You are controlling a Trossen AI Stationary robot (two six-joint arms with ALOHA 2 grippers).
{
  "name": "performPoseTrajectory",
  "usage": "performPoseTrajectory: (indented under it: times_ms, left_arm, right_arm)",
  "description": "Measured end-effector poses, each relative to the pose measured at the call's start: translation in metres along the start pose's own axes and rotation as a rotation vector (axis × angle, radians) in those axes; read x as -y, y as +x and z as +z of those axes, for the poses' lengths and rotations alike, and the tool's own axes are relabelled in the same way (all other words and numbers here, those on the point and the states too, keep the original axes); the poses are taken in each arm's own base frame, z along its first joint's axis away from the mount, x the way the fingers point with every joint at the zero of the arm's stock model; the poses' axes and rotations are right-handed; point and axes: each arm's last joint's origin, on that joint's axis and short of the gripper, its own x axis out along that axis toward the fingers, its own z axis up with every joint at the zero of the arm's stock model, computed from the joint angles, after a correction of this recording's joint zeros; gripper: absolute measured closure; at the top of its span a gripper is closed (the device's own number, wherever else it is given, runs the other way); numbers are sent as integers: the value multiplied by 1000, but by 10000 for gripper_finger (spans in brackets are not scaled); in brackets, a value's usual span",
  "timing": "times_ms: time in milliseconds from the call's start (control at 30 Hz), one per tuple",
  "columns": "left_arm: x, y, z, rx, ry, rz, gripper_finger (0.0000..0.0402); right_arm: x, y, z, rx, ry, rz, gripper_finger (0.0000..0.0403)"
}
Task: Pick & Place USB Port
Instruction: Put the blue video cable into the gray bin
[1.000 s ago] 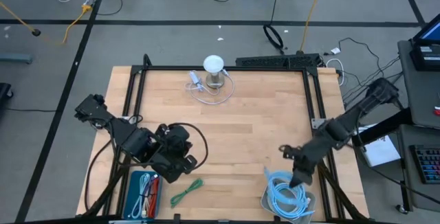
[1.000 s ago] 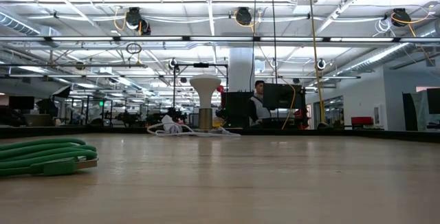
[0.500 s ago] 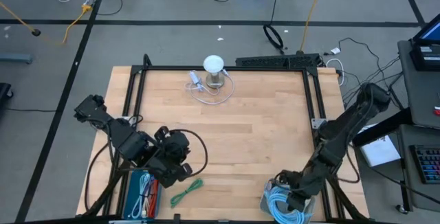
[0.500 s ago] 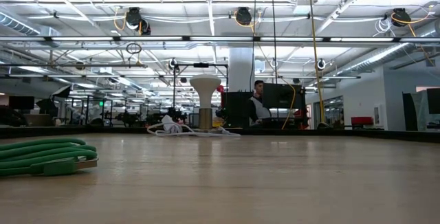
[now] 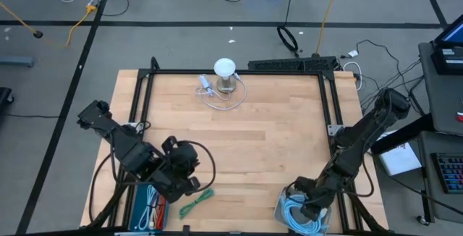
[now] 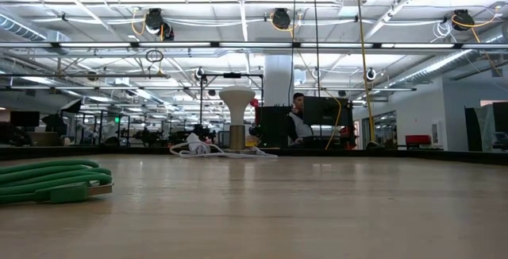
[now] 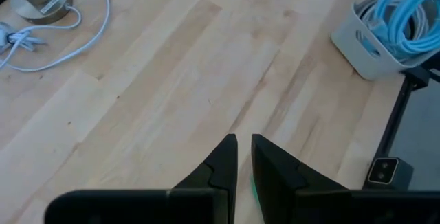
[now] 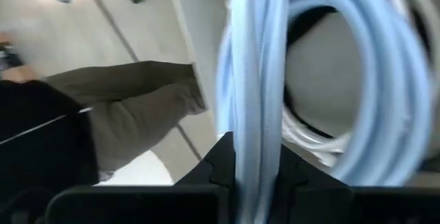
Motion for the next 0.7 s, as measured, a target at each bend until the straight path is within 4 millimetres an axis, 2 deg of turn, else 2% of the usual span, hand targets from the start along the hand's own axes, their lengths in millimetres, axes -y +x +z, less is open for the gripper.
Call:
performPoseTrajectory:
  times_ms: [167, 700]
  left_arm:
    - [0, 0, 0, 0, -14, -3, 353]
    - [2, -1, 0, 6, -40, -20, 353]
  right_arm:
    - [9, -2, 0, 9, 19, -85, 352]
    - [20, -23, -1, 97, 26, -157, 244]
